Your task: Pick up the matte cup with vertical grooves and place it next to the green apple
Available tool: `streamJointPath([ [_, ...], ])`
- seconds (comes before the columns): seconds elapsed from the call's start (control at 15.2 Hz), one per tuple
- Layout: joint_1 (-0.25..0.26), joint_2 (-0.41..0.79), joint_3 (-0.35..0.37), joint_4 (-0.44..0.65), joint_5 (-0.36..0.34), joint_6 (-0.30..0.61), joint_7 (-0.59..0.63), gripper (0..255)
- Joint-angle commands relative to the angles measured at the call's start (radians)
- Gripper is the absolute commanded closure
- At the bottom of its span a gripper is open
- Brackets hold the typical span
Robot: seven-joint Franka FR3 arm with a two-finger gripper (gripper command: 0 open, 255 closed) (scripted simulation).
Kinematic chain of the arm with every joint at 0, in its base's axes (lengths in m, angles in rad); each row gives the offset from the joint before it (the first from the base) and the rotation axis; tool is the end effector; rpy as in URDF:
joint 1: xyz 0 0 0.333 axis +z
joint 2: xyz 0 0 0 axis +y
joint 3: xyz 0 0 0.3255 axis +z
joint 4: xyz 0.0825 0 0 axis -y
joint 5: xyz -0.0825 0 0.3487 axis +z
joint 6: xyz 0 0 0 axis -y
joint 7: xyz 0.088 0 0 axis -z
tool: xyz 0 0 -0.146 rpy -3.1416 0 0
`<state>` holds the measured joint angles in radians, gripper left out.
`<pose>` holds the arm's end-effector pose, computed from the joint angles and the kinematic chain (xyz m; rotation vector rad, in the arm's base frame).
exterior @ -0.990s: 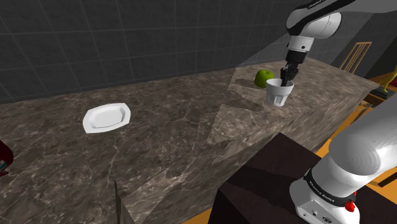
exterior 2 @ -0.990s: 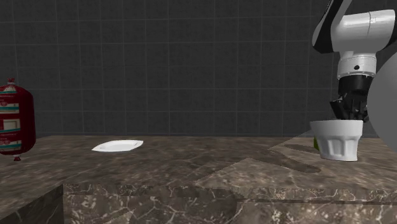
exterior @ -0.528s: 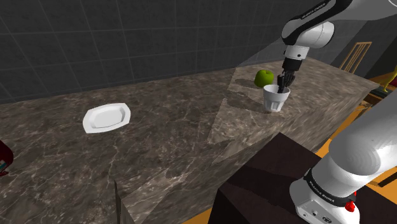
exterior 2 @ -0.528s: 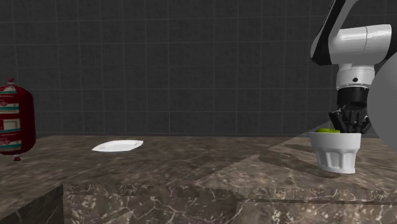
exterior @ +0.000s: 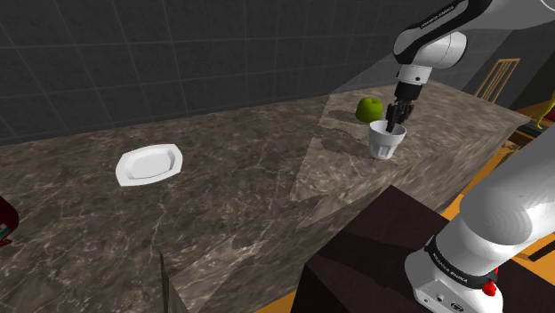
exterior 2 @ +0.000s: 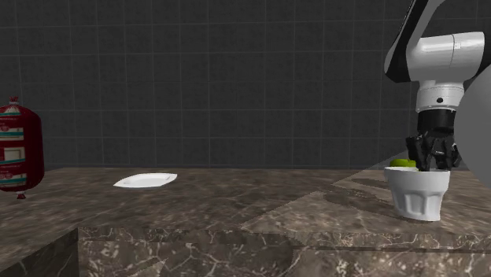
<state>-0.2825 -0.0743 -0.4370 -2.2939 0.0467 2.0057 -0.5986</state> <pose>0.3345 -0.2875 0.3546 -2.9363 0.2070 0.1941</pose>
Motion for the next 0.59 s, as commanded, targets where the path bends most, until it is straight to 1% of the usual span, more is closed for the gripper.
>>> streamJointPath([
  [0.0, 0.0, 0.0, 0.0, 0.0, 0.0, 0.0, 0.0, 0],
  [0.26, 0.0, 0.0, 0.0, 0.0, 0.0, 0.0, 0.0, 0],
  [0.53, -0.003, -0.027, 0.0, 0.105, -0.014, -0.129, 0.011, 0],
])
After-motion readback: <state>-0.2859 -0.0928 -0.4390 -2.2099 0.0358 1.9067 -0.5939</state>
